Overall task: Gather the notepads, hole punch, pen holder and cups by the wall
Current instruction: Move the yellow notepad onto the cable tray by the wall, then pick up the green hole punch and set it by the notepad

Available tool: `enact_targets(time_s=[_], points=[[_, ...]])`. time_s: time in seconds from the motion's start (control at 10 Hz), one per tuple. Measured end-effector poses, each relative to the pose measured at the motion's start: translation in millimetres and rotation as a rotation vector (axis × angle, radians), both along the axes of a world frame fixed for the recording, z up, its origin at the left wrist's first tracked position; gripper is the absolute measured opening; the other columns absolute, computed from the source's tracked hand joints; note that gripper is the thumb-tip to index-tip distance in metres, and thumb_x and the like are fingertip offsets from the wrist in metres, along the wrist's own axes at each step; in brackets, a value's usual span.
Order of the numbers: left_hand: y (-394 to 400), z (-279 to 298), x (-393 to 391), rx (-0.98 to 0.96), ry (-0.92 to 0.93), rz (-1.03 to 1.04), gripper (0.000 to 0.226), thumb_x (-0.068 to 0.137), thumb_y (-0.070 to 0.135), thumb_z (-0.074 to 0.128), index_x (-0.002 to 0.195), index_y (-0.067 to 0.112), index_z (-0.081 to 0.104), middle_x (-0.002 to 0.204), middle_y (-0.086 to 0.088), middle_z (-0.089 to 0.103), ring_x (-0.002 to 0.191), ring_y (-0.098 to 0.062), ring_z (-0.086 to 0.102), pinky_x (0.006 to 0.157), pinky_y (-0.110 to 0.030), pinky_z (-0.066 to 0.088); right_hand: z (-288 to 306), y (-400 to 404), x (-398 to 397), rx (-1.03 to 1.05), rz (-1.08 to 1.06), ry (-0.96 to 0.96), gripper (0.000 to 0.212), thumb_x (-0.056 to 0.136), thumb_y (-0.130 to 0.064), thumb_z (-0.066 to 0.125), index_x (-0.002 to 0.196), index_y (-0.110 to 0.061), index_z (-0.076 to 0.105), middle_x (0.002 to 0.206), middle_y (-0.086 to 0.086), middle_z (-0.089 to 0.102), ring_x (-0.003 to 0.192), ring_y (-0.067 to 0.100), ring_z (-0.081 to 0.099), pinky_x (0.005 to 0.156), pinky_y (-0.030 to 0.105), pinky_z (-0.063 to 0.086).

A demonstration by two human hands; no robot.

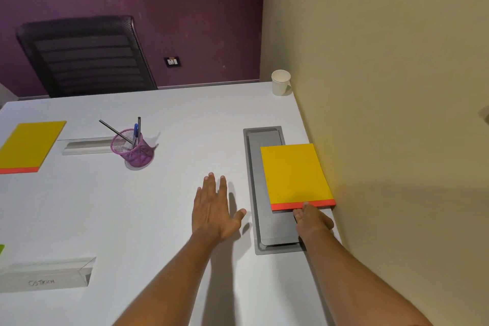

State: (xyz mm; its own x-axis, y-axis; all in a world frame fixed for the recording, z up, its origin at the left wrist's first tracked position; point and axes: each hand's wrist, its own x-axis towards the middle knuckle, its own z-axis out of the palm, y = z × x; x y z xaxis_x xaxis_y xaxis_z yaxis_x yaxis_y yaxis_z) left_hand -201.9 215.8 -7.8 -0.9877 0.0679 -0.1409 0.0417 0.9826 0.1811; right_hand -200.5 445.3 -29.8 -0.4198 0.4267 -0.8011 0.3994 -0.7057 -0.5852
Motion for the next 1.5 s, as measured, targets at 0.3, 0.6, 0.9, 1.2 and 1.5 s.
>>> enact_targets(time_s=[0.3, 0.6, 0.9, 1.2, 1.5], points=[[-11.2, 14.6, 13.8, -0.005, -0.012, 0.028, 0.1, 0.086, 0.073, 0.036, 0.155, 0.017, -0.009, 0.163, -0.014, -0.015, 0.151, -0.028, -0.014, 0.12, -0.039, -0.007, 24.7, -10.0, 4.8, 0.176, 0.047, -0.066, 0.046, 0.092, -0.018, 0.044, 0.129, 0.009, 0.048, 0.12, 0.034, 0.056, 0.107, 0.047, 0.058, 0.085, 0.048, 0.052], [-39.8, 41.6, 32.0, 0.012, 0.049, 0.097, 0.099, 0.086, 0.069, 0.038, 0.156, 0.016, -0.006, 0.164, -0.014, -0.011, 0.152, -0.028, -0.012, 0.121, -0.04, -0.005, 52.1, -59.8, 4.9, 0.847, 0.506, 0.062, 0.047, 0.094, -0.033, 0.06, 0.131, -0.004, 0.057, 0.13, 0.017, 0.061, 0.122, 0.037, 0.054, 0.096, 0.043, 0.047], [-106.9, 61.0, 60.4, -0.015, 0.126, 0.289, 0.1, 0.084, 0.068, 0.04, 0.156, 0.015, -0.006, 0.164, -0.015, -0.01, 0.152, -0.029, -0.011, 0.122, -0.042, -0.005, 59.2, -141.7, 10.4, 1.411, 1.167, 0.393, 0.082, 0.09, -0.055, 0.053, 0.154, -0.013, 0.024, 0.163, 0.009, 0.018, 0.15, 0.026, 0.017, 0.12, 0.038, 0.018], [-182.2, 60.2, 91.1, -0.059, 0.146, 0.461, 0.103, 0.082, 0.074, 0.035, 0.155, 0.018, -0.009, 0.164, -0.015, -0.01, 0.152, -0.03, -0.01, 0.122, -0.044, -0.005, 70.9, -231.4, 14.9, 1.662, 1.499, 0.599, 0.093, 0.087, -0.066, 0.04, 0.156, -0.013, 0.007, 0.165, 0.011, 0.0, 0.152, 0.026, -0.001, 0.122, 0.039, -0.003], [-290.0, 51.4, 122.2, -0.075, 0.124, 0.602, 0.104, 0.082, 0.078, 0.034, 0.155, 0.02, -0.011, 0.164, -0.013, -0.014, 0.151, -0.031, -0.013, 0.12, -0.044, -0.009, 75.2, -355.9, 23.9, 1.688, 1.69, 0.69, 0.096, 0.086, -0.069, 0.036, 0.156, -0.013, 0.001, 0.165, 0.012, -0.002, 0.152, 0.027, -0.004, 0.123, 0.042, -0.003]])
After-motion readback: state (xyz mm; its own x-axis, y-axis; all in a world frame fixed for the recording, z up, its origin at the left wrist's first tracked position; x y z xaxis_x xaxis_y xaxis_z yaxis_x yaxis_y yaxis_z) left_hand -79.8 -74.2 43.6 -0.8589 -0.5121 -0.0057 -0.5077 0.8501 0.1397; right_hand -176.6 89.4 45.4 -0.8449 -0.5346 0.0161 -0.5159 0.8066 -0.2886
